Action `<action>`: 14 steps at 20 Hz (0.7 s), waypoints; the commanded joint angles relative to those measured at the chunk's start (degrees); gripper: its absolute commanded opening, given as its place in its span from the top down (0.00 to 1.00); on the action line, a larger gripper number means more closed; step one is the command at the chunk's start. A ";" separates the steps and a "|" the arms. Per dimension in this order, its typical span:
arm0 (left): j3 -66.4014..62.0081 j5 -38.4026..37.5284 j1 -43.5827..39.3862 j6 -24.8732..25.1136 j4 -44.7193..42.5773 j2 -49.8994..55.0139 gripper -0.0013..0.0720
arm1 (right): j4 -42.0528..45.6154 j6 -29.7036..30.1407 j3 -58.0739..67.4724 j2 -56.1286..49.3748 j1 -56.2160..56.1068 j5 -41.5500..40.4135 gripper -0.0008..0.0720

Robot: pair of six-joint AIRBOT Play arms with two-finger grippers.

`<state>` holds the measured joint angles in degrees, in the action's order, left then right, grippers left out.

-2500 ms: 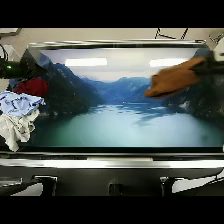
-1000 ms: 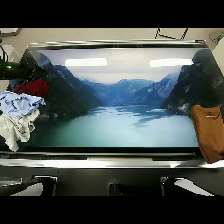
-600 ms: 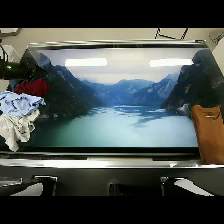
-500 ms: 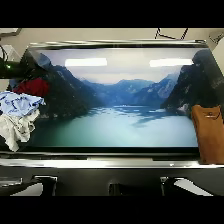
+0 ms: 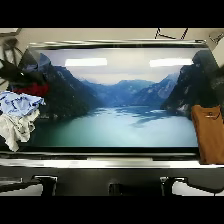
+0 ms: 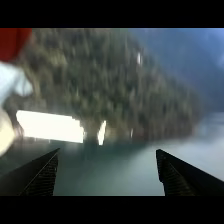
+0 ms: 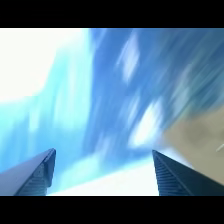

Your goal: Fold the clothes and pants, and hang the long-sleeved shirts on hangers.

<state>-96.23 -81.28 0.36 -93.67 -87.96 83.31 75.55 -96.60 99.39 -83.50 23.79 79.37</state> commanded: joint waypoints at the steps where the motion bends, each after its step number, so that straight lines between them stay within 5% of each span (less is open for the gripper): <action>1: 6.80 -5.44 -0.68 3.69 3.63 -0.02 0.02 | 2.12 1.51 -4.31 -5.42 -11.10 16.46 0.06; 4: 11.21 2.23 -0.74 3.69 3.52 -2.89 0.02 | 6.88 1.49 -5.60 -5.33 -14.05 15.19 0.06; 14: 11.17 2.29 -0.74 3.69 3.56 -2.80 0.02 | 7.45 1.49 -5.60 -5.33 -14.23 15.04 0.06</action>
<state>-85.19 -79.22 -0.36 -90.06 -84.51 80.58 82.74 -95.13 93.84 -88.79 9.74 94.08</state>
